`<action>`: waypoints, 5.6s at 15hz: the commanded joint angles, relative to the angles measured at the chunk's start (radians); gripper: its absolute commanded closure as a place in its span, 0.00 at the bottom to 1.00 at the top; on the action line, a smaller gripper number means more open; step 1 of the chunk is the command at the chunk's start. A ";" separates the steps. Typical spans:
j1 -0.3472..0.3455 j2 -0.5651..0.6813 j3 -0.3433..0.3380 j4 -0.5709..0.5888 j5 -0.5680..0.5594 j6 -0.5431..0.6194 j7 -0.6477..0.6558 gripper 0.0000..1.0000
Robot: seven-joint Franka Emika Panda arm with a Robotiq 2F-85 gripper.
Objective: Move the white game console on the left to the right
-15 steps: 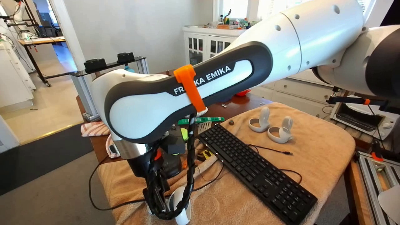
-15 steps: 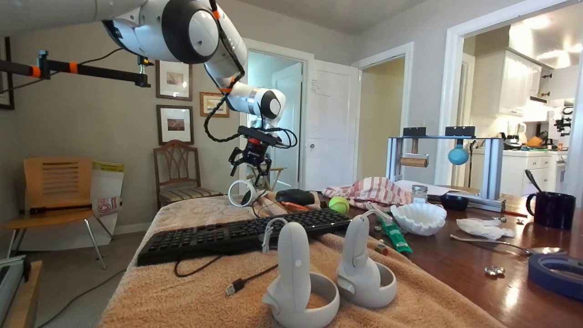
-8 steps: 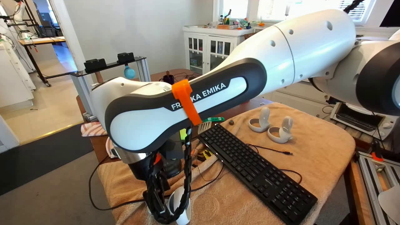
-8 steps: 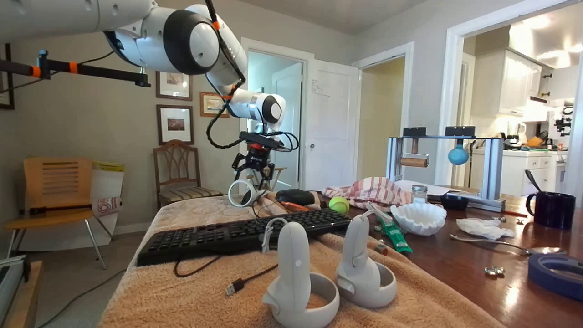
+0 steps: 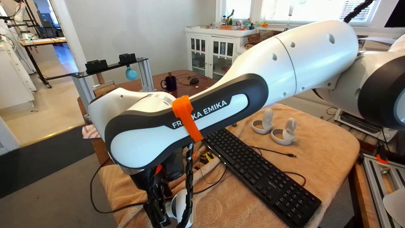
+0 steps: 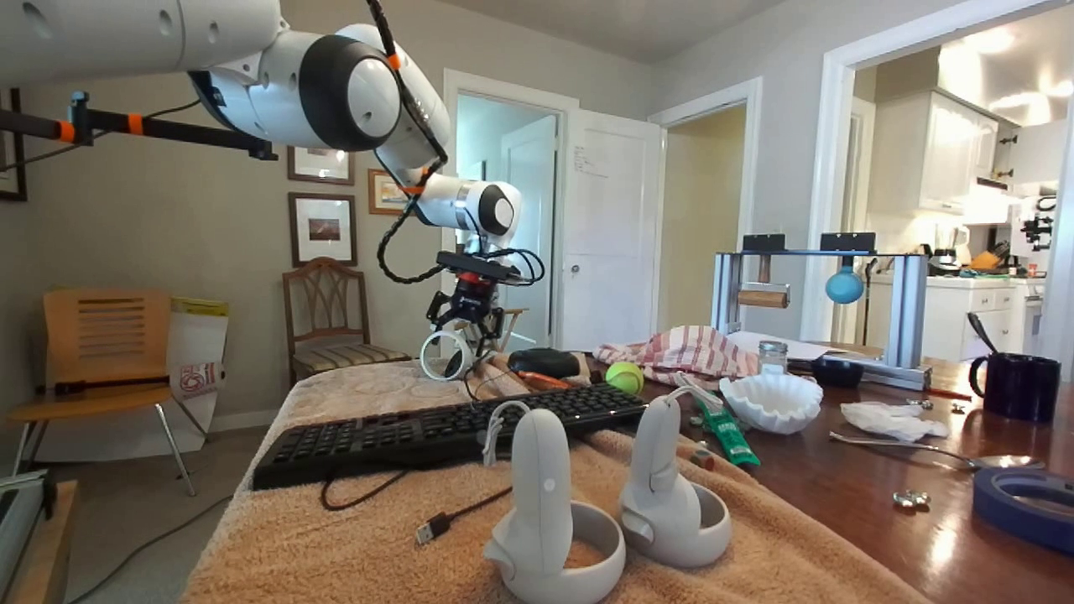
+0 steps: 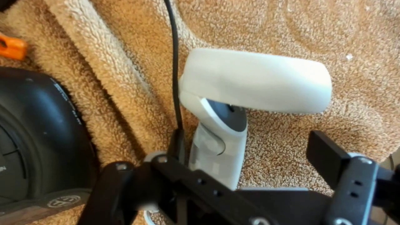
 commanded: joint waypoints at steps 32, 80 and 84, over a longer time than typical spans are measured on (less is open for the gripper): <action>0.086 0.048 -0.046 0.066 -0.014 0.077 0.077 0.13; 0.050 -0.215 -0.033 -0.242 0.017 0.283 -0.017 0.00; 0.052 -0.175 -0.035 -0.228 0.012 0.282 -0.059 0.00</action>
